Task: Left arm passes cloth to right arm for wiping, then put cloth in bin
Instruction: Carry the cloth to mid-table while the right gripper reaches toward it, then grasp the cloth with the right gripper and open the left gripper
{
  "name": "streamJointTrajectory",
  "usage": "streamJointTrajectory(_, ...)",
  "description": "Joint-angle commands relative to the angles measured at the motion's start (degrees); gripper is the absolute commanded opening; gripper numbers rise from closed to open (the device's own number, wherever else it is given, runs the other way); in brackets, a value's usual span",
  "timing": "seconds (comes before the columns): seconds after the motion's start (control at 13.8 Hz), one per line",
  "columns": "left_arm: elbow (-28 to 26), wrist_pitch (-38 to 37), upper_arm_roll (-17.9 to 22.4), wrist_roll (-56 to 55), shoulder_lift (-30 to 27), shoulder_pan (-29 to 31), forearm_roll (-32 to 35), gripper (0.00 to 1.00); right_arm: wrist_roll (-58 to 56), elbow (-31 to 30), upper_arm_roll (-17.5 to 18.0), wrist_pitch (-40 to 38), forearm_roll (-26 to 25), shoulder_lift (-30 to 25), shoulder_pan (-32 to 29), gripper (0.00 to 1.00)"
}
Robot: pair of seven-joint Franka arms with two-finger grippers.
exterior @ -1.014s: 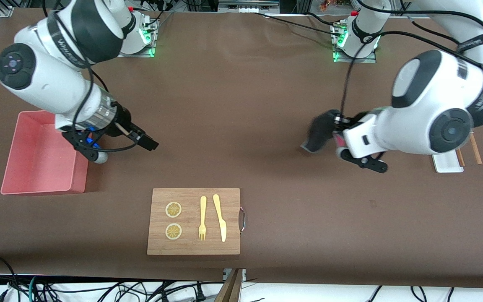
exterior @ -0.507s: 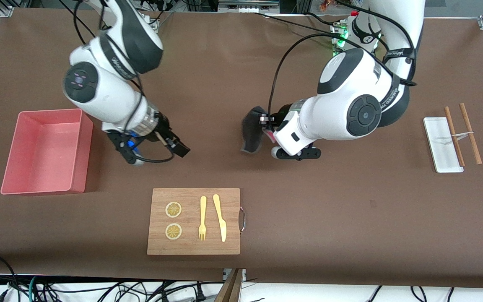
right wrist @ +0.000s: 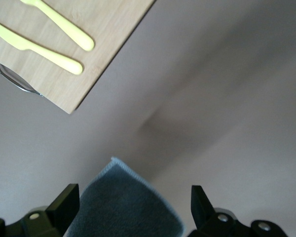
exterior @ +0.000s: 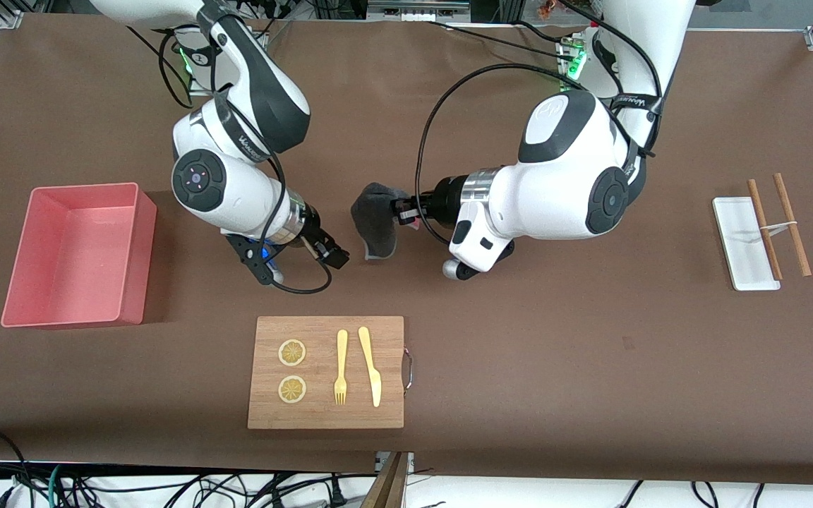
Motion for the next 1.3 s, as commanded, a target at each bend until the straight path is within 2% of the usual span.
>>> streamJointTrajectory(0.0, 1.9, 2.2, 0.8, -4.2, 1.2, -1.4, -2.2, 0.0, 2.6, -0.2, -0.3, 0.8, 2.4, 1.1, 1.2, 1.0)
streamJointTrajectory(0.29, 1.9, 2.4, 0.8, -5.0, 1.2, -1.7, -2.2, 0.0, 6.1, -0.4, -0.3, 0.7, 8.5, 3.1, 2.8, 1.0)
streamJointTrajectory(0.43, 1.9, 2.4, 0.8, -5.0, 1.2, -1.7, -2.2, 0.0, 6.7, -0.4, -0.3, 0.4, 9.9, 3.9, 2.9, 1.0)
streamJointTrajectory(0.51, 1.9, 2.4, 0.8, -5.0, 1.2, -1.7, -2.2, 0.0, 6.7, -0.5, -0.3, 0.1, 11.4, 4.2, 2.9, 0.97)
streamJointTrajectory(0.58, 1.9, 2.4, 0.8, -5.0, 1.2, -1.7, -2.2, 0.0, 6.7, -0.5, -0.3, 0.0, 12.9, 4.4, 2.9, 0.81)
streamJointTrajectory(0.65, 1.9, 2.4, 0.8, -5.0, 1.2, -1.7, -2.2, 0.0, 6.7, -0.6, -0.3, 0.0, 13.9, 4.6, 2.9, 0.6)
streamJointTrajectory(0.87, 1.9, 2.4, 0.8, -5.0, 1.2, -1.7, -2.2, 0.0, 6.8, -0.5, -0.3, 0.0, 17.6, 4.7, 2.6, 0.08)
streamJointTrajectory(0.94, 1.9, 2.4, 0.8, -5.0, 1.2, -1.7, -2.2, 0.0, 6.9, -0.5, -0.3, 0.0, 19.4, 4.7, 2.4, 0.0)
streamJointTrajectory(1.01, 1.9, 2.4, 0.8, -5.0, 1.2, -1.7, -2.2, 0.0, 7.9, -0.5, -0.4, 0.1, 21.1, 4.7, 2.2, 0.0)
streamJointTrajectory(1.23, 1.9, 2.4, 0.8, -5.0, 1.2, -1.7, -2.2, 0.0, 8.0, -0.3, -0.5, 0.2, 21.4, 5.0, 2.1, 0.0)
